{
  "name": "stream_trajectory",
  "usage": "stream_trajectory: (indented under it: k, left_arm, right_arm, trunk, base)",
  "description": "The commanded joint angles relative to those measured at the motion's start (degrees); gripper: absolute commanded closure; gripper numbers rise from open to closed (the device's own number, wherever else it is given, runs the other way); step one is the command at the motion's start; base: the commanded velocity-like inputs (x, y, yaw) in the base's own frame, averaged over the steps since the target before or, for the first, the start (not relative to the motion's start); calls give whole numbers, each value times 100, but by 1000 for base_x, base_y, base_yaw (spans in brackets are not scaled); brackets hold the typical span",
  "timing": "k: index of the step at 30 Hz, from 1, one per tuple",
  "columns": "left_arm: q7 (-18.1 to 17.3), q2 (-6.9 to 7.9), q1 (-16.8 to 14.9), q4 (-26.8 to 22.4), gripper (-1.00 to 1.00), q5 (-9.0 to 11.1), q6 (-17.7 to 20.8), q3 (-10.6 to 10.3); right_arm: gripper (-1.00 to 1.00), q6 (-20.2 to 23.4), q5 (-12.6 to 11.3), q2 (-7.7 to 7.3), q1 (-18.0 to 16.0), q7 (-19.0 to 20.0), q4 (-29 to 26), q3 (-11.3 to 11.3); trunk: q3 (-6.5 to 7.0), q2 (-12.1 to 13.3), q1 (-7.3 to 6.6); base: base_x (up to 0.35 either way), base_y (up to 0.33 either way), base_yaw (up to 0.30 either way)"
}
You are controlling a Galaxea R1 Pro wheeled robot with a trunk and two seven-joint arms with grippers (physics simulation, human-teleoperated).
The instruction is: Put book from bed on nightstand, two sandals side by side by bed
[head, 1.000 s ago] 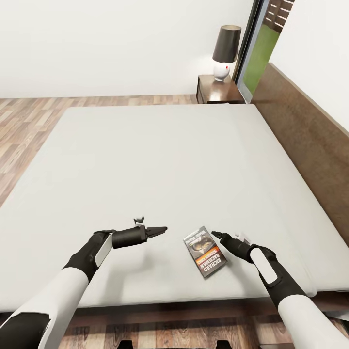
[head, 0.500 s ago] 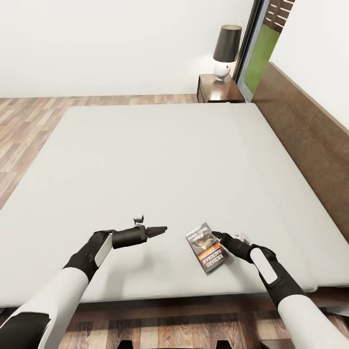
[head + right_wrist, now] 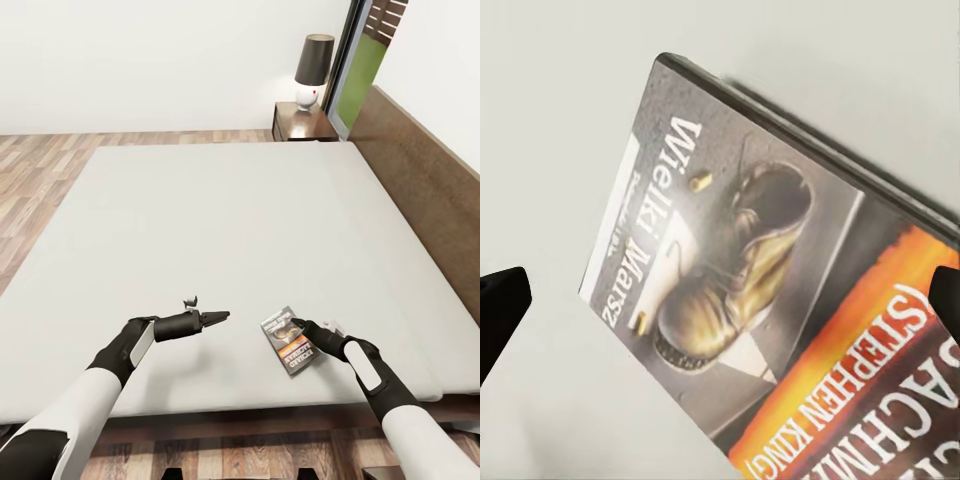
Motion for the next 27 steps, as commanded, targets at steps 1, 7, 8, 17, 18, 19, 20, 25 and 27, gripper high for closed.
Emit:
stream_trajectory:
  k: [1, 7, 8, 17, 18, 19, 20, 25, 27]
  left_arm:
    - [0, 7, -3, 0, -100, 46, 58, -29]
    - [0, 7, -3, 0, -100, 46, 61, -29]
    - [0, 8, -3, 0, -100, 46, 60, -29]
    - [0, 9, -3, 0, -100, 46, 58, -29]
    - [0, 6, -3, 0, -100, 46, 56, -29]
    - [0, 4, -3, 0, -100, 46, 57, -29]
    - [1, 3, -3, 0, -100, 46, 55, -29]
    - [8, 1, -3, 0, -100, 46, 60, -29]
    - [8, 1, -3, 0, -100, 46, 60, -29]
  right_arm:
    - [-100, 14, -10, -6, -2, 4, -3, 11]
    - [-100, 14, -10, -4, -2, 4, -3, 14]
    - [-100, 14, -10, -3, -2, 4, -3, 13]
    - [-100, 14, -10, -4, -2, 4, -3, 12]
    - [-100, 14, -10, -4, -2, 4, -3, 13]
    - [-100, 14, -10, -3, -2, 4, -3, 14]
    - [-100, 14, -10, -3, -2, 4, -3, 14]
    - [-100, 14, -10, -6, -3, 4, -3, 14]
    - [-100, 14, -10, -4, -3, 4, -3, 15]
  trunk:
    - [-3, -2, 0]
    - [-3, -2, 0]
    - [-3, -2, 0]
    - [-3, -2, 0]
    - [-3, -2, 0]
    - [-3, -2, 0]
    - [-3, -2, 0]
    - [-3, -2, 0]
    - [-3, -2, 0]
  base:
    - [0, 24, 0]
    - [0, 4, 0]
    - [0, 0, 0]
    - [8, 0, 0]
    - [146, 0, 0]
    - [147, 0, 0]
    - [94, 0, 0]
    - [38, 0, 0]
    - [7, 0, 0]
